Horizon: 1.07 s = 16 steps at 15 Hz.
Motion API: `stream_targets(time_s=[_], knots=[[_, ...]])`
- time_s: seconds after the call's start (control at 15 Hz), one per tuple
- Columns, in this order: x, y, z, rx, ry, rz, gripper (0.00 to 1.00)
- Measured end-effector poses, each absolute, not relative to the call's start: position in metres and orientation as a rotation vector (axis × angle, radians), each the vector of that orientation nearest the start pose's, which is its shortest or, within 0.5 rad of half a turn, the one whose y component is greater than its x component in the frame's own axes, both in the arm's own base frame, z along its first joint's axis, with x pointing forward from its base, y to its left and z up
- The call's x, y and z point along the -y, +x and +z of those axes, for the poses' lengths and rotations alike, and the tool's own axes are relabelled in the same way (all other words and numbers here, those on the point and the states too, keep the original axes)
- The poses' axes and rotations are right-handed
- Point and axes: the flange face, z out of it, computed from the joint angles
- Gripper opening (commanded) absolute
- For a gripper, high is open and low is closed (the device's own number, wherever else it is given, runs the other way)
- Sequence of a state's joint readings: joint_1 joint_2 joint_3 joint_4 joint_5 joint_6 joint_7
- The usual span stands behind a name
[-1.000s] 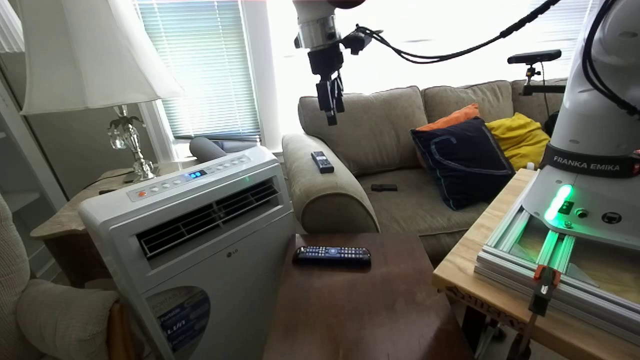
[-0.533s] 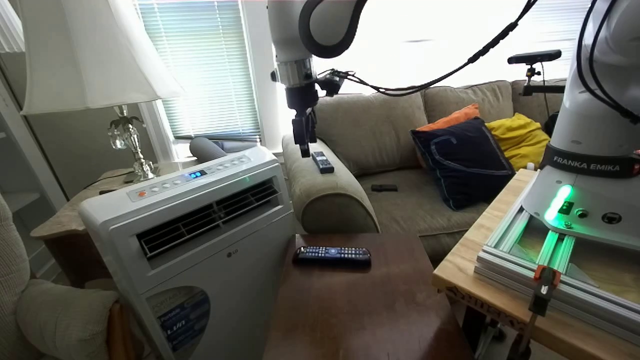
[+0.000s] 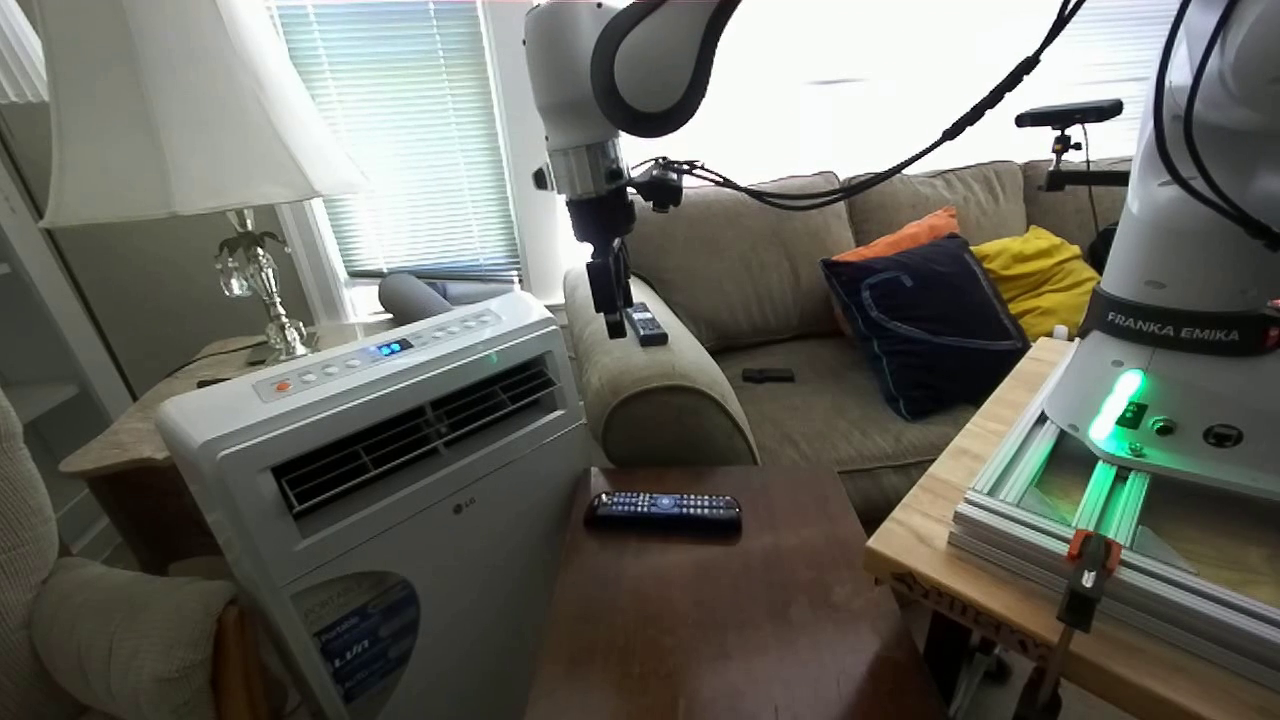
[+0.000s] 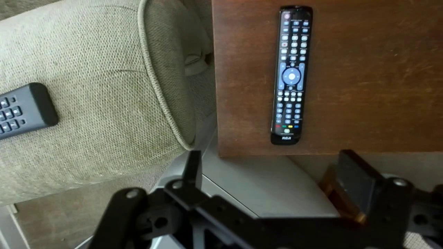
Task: Pick up the black remote on the table and put it on the sofas armrest
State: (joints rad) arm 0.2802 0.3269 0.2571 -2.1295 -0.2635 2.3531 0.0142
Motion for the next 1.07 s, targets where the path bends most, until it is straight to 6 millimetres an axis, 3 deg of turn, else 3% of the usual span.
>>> stream_targets(time_s=[0.2,0.4,0.8,1.07], knots=[[-0.284,0.487,0.249,1.127,-3.057,0.097,1.00],[-0.283,0.483,0.219,1.130,-3.052,0.178,1.00],[-0.279,0.460,0.103,1.145,-3.003,0.357,1.00],[-0.291,0.438,0.030,1.185,-2.990,0.300,1.00]])
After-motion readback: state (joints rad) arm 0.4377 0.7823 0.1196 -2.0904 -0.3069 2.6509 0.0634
